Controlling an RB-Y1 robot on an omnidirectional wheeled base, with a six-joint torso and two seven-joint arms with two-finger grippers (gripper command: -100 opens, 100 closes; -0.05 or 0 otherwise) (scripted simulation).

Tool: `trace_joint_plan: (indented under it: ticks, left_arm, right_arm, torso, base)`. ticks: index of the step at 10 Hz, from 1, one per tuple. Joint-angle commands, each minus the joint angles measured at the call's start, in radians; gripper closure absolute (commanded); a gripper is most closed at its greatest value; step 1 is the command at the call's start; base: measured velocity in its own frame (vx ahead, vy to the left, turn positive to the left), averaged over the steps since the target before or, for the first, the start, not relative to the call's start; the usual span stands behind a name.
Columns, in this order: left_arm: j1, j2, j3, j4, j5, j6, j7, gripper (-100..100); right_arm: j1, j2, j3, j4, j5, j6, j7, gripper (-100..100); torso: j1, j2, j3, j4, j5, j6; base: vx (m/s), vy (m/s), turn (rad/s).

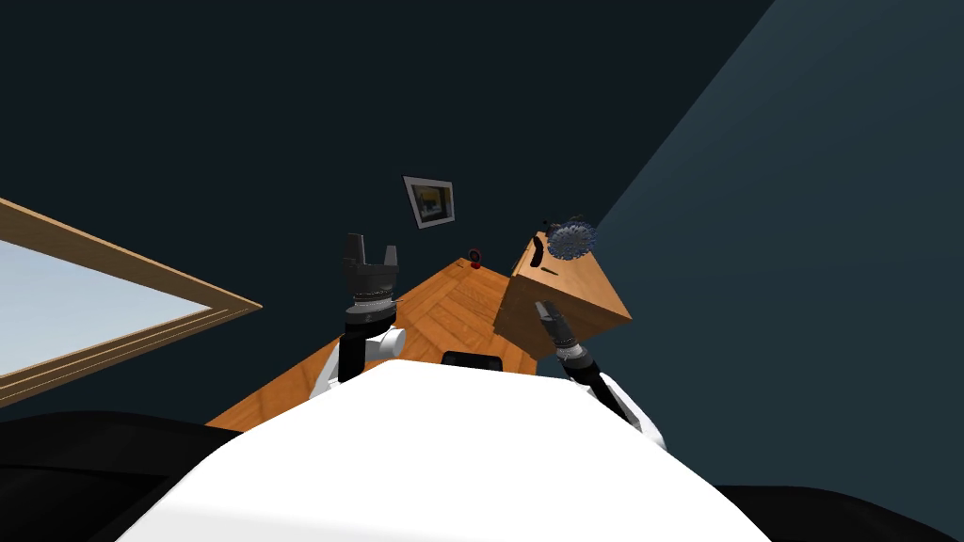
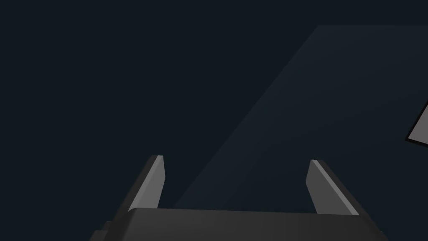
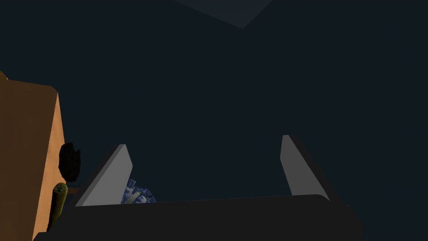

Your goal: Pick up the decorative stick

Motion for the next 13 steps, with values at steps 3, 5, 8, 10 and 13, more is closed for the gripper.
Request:
trace_joint_plan:
  ticks: [3, 5, 8, 10, 13]
  left_arm:
    - [0.000, 0.000, 0.000, 0.000, 0.000, 0.000, 0.000, 0]
    - [0.000, 0.000, 0.000, 0.000, 0.000, 0.000, 0.000, 0]
    - [0.000, 0.000, 0.000, 0.000, 0.000, 0.000, 0.000, 0]
    - [0.000, 0.000, 0.000, 0.000, 0.000, 0.000, 0.000, 0]
    - [0.000, 0.000, 0.000, 0.000, 0.000, 0.000, 0.000, 0]
  right_arm:
    - [0.015, -0.100, 0.016, 0.067, 0.011, -0.017, 0.013, -100]
    - [0.023, -0.152, 0.024, 0.100, 0.019, -0.024, 0.019, -100]
    - [0.031, -0.238, 0.032, 0.136, 0.028, -0.032, 0.025, -100]
    - [0.039, -0.293, 0.039, 0.172, 0.039, -0.039, 0.032, -100]
    - [0.046, -0.372, 0.047, 0.211, 0.052, -0.047, 0.038, -100]
  torso:
    - [0.000, 0.000, 0.000, 0.000, 0.000, 0.000]
    - [0.001, 0.000, 0.000, 0.000, 0.000, 0.000]
    - [0.000, -0.002, -0.001, 0.000, 0.000, 0.000]
    - [0.001, -0.002, -0.001, 0.000, 0.000, 0.000]
    - [-0.002, -0.002, -0.001, -0.001, 0.000, 0.000]
  base:
    - [-0.023, 0.081, 0.014]
    - [-0.017, 0.099, 0.017]
    - [-0.003, 0.080, 0.015]
    - [-0.004, 0.085, 0.022]
    - [0.007, 0.053, 0.016]
